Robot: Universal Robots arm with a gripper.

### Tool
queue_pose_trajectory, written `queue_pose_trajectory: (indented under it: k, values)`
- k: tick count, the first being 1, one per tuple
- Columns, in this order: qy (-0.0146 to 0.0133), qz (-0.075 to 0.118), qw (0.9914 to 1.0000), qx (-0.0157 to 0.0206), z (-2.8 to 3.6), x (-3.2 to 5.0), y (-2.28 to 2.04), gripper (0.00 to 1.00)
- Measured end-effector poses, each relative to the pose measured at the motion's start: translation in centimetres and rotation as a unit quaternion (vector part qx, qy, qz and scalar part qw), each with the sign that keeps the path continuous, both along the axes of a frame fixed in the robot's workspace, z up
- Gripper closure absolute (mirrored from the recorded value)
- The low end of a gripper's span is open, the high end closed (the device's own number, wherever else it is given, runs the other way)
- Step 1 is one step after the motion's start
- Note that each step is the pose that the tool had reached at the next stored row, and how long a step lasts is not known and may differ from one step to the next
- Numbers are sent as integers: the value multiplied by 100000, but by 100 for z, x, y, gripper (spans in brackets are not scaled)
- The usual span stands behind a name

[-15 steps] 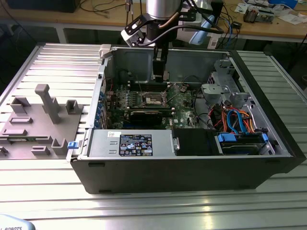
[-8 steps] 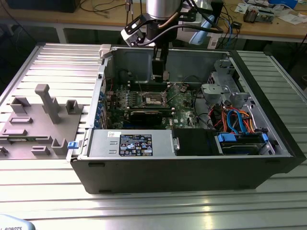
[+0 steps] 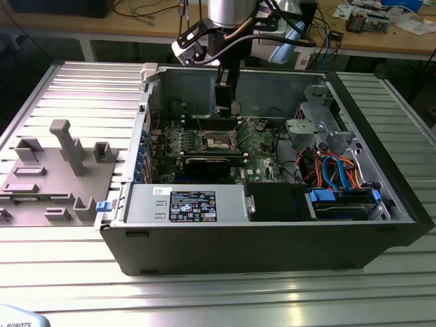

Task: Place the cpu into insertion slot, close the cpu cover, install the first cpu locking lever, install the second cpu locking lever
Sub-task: 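Place the cpu into insertion slot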

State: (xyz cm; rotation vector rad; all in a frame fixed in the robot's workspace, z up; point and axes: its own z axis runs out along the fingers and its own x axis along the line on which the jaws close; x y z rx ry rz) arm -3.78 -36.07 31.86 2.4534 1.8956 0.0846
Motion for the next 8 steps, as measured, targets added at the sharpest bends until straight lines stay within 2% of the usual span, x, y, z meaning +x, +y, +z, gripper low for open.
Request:
queue_pose_trajectory:
  k: [8]
  values:
    - [0, -1350, 99991, 2, 0, 0, 0, 45]
